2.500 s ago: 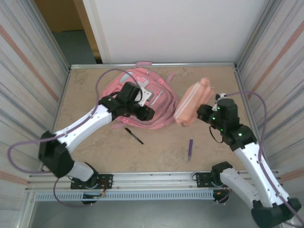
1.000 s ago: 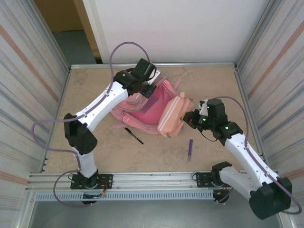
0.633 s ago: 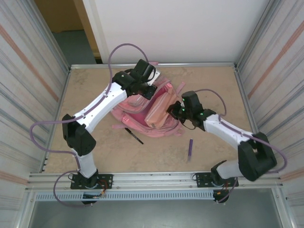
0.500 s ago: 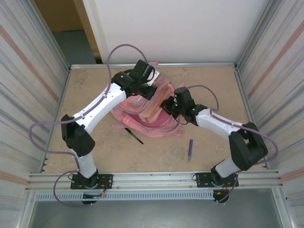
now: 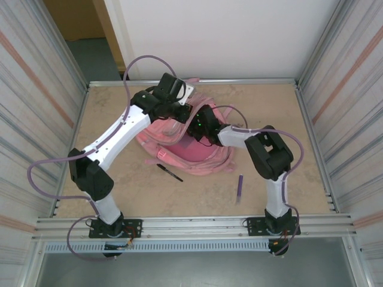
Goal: Pack the student bag
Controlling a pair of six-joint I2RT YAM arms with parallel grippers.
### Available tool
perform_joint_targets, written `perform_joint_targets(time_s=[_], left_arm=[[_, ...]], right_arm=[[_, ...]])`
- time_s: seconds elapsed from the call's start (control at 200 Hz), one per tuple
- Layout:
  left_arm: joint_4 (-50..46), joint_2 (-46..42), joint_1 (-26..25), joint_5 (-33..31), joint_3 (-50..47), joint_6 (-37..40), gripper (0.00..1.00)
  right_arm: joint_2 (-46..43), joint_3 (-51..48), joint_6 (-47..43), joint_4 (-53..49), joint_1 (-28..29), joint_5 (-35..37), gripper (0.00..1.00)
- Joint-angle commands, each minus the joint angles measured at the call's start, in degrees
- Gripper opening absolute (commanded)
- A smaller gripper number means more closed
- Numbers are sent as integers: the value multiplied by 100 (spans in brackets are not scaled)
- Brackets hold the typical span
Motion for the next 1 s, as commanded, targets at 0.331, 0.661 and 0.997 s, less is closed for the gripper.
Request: perform_joint_targets(time_s=[0.331, 0.661, 0.997], left_arm=[[1165, -604, 364, 628, -677, -235, 0], [1582, -608, 868, 943, -1240, -541, 0], [2191, -738, 923, 1267, -1921, -721, 21]], right_arm=[[445, 953, 1, -755, -36, -167, 39], [-622, -8, -103, -742, -397, -813, 47], [-2385, -1174, -1812, -1920, -278, -710, 48]])
